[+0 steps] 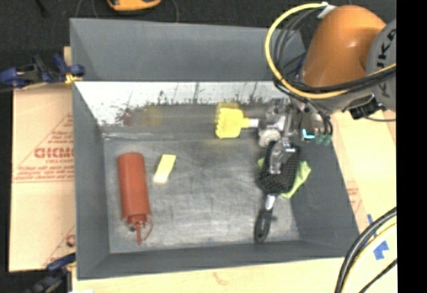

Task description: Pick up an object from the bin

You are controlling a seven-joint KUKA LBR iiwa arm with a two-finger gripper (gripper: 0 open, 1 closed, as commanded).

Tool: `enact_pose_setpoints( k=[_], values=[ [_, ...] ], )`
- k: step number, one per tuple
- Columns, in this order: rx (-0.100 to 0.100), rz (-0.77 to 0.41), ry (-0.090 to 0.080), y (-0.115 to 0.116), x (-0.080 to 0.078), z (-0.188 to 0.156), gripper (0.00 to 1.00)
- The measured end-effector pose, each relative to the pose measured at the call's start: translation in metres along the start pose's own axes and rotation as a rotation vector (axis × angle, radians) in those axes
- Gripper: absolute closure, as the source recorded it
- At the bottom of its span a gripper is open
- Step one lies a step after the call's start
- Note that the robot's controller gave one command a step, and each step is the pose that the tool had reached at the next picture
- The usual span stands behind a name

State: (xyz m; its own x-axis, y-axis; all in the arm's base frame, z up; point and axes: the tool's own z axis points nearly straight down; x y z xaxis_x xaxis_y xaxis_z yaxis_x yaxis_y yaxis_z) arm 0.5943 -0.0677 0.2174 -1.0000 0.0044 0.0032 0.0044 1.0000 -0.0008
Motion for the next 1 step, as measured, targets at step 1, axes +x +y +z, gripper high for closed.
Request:
enact_pose_setpoints(
  k=[1],
  values=[
    [0.001,-0.002,-0.008,0.0001,-0.0016,-0.0046,0.0]
  ],
)
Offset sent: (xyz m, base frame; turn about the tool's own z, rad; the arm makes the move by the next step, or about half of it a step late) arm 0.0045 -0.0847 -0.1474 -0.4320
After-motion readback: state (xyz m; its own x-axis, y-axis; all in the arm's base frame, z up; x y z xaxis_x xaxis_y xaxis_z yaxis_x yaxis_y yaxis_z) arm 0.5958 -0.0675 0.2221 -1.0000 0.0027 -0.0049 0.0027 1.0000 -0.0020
